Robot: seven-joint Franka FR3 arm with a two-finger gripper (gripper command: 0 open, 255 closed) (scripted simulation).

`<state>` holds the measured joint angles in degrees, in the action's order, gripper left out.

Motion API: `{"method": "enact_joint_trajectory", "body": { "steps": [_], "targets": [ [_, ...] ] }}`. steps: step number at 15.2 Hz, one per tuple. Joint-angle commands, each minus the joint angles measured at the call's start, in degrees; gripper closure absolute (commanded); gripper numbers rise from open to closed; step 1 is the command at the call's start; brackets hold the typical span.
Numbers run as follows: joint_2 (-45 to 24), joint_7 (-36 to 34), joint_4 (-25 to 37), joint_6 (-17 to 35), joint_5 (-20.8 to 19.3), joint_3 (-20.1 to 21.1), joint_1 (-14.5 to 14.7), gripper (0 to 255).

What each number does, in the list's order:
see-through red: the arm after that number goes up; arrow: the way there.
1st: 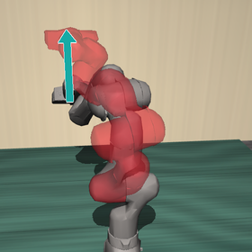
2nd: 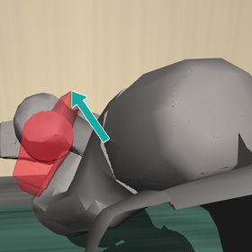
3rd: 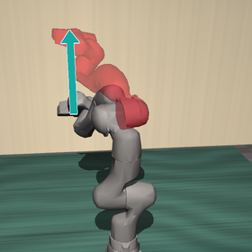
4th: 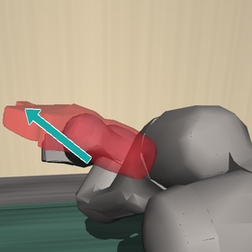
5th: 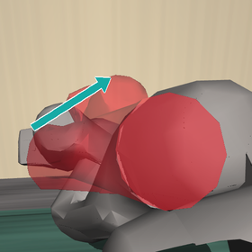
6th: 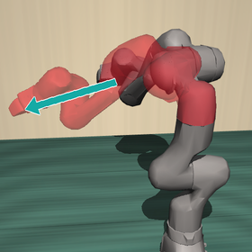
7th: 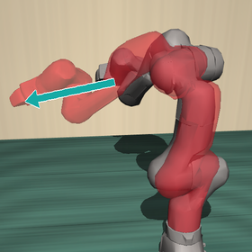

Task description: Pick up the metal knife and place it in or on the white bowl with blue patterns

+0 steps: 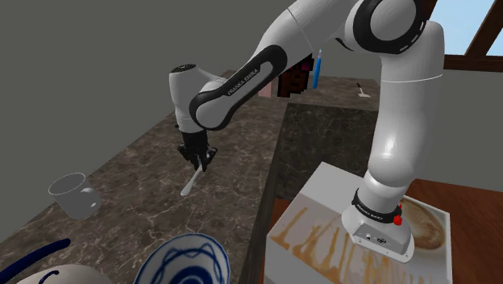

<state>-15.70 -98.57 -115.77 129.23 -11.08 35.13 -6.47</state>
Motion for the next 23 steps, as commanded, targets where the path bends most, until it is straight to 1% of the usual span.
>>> {"method": "enact_joint_trajectory", "body": {
  "steps": [1, 3, 13, 23],
  "targets": [
    [0.0, 0.0, 0.0, 0.0, 0.0, 0.0, 0.0, 255],
    [0.0, 0.0, 0.0, 0.0, 0.0, 0.0, 0.0, 255],
    [4.3, 2.3, 3.2, -6.6, 3.5, 1.2, -1.1, 255],
    [7.4, 4.0, 7.7, -13.5, 6.0, 1.8, -1.7, 255]
  ]
}}
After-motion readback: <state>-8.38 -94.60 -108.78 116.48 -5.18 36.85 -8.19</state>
